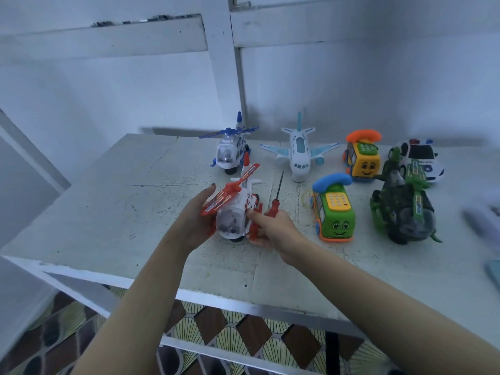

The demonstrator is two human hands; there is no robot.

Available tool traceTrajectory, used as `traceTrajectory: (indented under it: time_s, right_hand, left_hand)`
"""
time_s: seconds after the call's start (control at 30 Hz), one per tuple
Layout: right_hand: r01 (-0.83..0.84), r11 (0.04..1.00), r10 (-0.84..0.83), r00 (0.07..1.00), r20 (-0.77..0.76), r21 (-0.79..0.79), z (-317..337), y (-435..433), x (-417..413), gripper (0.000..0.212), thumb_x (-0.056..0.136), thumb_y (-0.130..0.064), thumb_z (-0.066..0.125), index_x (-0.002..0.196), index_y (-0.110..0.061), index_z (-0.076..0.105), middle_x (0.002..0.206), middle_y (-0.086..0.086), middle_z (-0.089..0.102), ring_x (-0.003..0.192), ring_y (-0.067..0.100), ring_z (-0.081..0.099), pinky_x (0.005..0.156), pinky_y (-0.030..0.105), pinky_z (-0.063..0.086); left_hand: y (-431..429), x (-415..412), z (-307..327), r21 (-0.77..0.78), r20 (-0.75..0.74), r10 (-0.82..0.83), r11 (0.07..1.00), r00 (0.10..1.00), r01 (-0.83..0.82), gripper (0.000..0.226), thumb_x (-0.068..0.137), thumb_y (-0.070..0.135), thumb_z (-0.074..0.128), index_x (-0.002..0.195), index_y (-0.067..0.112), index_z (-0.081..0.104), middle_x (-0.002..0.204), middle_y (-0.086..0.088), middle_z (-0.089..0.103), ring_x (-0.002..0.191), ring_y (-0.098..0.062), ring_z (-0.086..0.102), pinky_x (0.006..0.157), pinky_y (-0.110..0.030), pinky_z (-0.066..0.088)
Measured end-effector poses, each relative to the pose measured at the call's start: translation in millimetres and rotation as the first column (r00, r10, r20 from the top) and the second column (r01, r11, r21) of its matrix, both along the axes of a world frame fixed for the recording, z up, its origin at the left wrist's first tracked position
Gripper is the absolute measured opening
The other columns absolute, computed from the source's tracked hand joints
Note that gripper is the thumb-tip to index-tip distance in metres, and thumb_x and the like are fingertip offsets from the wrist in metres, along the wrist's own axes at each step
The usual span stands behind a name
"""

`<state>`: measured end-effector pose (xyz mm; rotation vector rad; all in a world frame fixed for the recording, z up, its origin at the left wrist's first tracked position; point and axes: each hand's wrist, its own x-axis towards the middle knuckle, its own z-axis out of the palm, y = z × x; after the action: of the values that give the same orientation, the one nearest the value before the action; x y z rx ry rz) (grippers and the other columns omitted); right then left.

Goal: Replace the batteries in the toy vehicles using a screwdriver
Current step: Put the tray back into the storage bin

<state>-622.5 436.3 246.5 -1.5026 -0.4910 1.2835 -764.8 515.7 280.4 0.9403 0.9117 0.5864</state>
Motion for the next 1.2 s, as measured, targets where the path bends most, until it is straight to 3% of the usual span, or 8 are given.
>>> traceTrajectory:
  time_s: [0.1, 0.2, 0.3, 0.47, 0.7, 0.83, 1.03, 1.2]
  right_hand:
    - [0.006, 0.999, -0.003, 0.997, 0.082, -0.037, -3, -4, -2, 0.036, 0.091, -0.038, 0.062, 0.111, -0.011, 0.049, 0.109, 0.012, 0.065, 0.097, 0.028, 0.066, 0.084, 0.044, 0.057]
    - [0.075, 0.996, -0.067, 0.989, 0.135, -0.051, 0, -14, 2, 0.025, 0.101, -0.037, 0.037, 0.110, -0.014, 0.043, 0.107, 0.011, 0.061, 0.098, 0.028, 0.063, 0.091, 0.051, 0.052]
    - [0.085, 0.996, -0.084, 0.983, 0.160, 0.004, 16, -32, 13, 0.018, 0.104, -0.028, 0.032, 0.105, -0.014, 0.043, 0.102, 0.007, 0.057, 0.086, 0.022, 0.062, 0.091, 0.046, 0.052]
    - [0.018, 0.993, -0.052, 0.951, 0.304, 0.114, 49, -74, 43, 0.010, 0.099, -0.021, 0.048, 0.094, -0.017, 0.056, 0.106, 0.009, 0.061, 0.090, 0.017, 0.059, 0.085, 0.036, 0.052]
    - [0.052, 0.950, -0.184, 0.890, 0.418, 0.307, 92, -150, 105, 0.009, 0.085, -0.014, 0.069, 0.085, -0.022, 0.071, 0.080, 0.000, 0.065, 0.072, 0.009, 0.054, 0.071, 0.024, 0.042]
    - [0.176, 0.898, -0.402, 0.696, 0.595, 0.402, 95, -194, 165, 0.024, 0.080, -0.012, 0.074, 0.089, -0.034, 0.068, 0.078, -0.004, 0.073, 0.070, 0.010, 0.066, 0.072, 0.031, 0.053]
    - [0.250, 0.919, -0.374, 0.303, 0.876, 0.306, 74, -243, 271, 0.018, 0.084, -0.007, 0.066, 0.097, -0.019, 0.069, 0.091, -0.005, 0.073, 0.091, 0.017, 0.067, 0.084, 0.034, 0.052]
    - [0.170, 0.984, -0.097, 0.247, 0.964, 0.055, 47, -268, 334, 0.025, 0.080, -0.005, 0.061, 0.090, -0.027, 0.069, 0.090, -0.005, 0.074, 0.088, 0.019, 0.068, 0.086, 0.045, 0.051]
  left_hand:
    - [0, 1, 4, 0.092, -0.203, 0.030, 0.996, 0.979, -0.011, 0.047, 0.096, 0.047, 0.046, 0.106, 0.006, 0.064, 0.111, -0.018, 0.066, 0.103, -0.032, 0.056, 0.086, -0.036, 0.042]
    - [-3, 8, 18, 0.320, -0.414, 0.242, 0.941, 0.878, -0.109, 0.037, 0.097, 0.037, 0.053, 0.120, 0.009, 0.058, 0.126, -0.011, 0.057, 0.117, -0.029, 0.051, 0.099, -0.040, 0.040]
    - [-13, 17, 40, 0.495, -0.312, 0.417, 0.839, 0.854, -0.228, 0.033, 0.098, 0.024, 0.055, 0.128, 0.010, 0.058, 0.130, -0.006, 0.057, 0.123, -0.026, 0.049, 0.106, -0.042, 0.038]
    - [-43, 48, 65, 0.668, -0.126, 0.469, 0.692, 0.874, -0.275, 0.021, 0.094, 0.017, 0.058, 0.113, 0.018, 0.066, 0.116, 0.002, 0.064, 0.098, -0.008, 0.056, 0.082, -0.020, 0.042]
    - [-108, 128, 66, 0.857, 0.021, 0.327, 0.480, 0.945, -0.185, 0.020, 0.091, 0.008, 0.060, 0.096, 0.026, 0.067, 0.090, 0.015, 0.066, 0.080, 0.006, 0.058, 0.070, -0.013, 0.046]
    - [-159, 179, 44, 0.901, 0.038, 0.127, 0.425, 0.991, -0.089, 0.015, 0.088, 0.009, 0.060, 0.093, 0.022, 0.066, 0.079, 0.018, 0.067, 0.072, 0.002, 0.060, 0.061, -0.009, 0.044]
    - [-225, 239, -10, 0.883, -0.345, -0.355, 0.191, 0.869, 0.429, 0.017, 0.084, 0.021, 0.065, 0.100, 0.021, 0.071, 0.091, 0.014, 0.066, 0.084, -0.001, 0.056, 0.073, -0.006, 0.039]
    - [-255, 272, -50, 0.827, -0.533, -0.440, -0.090, 0.723, 0.554, 0.019, 0.082, 0.023, 0.073, 0.099, 0.015, 0.075, 0.104, -0.001, 0.070, 0.099, -0.015, 0.058, 0.088, -0.023, 0.042]
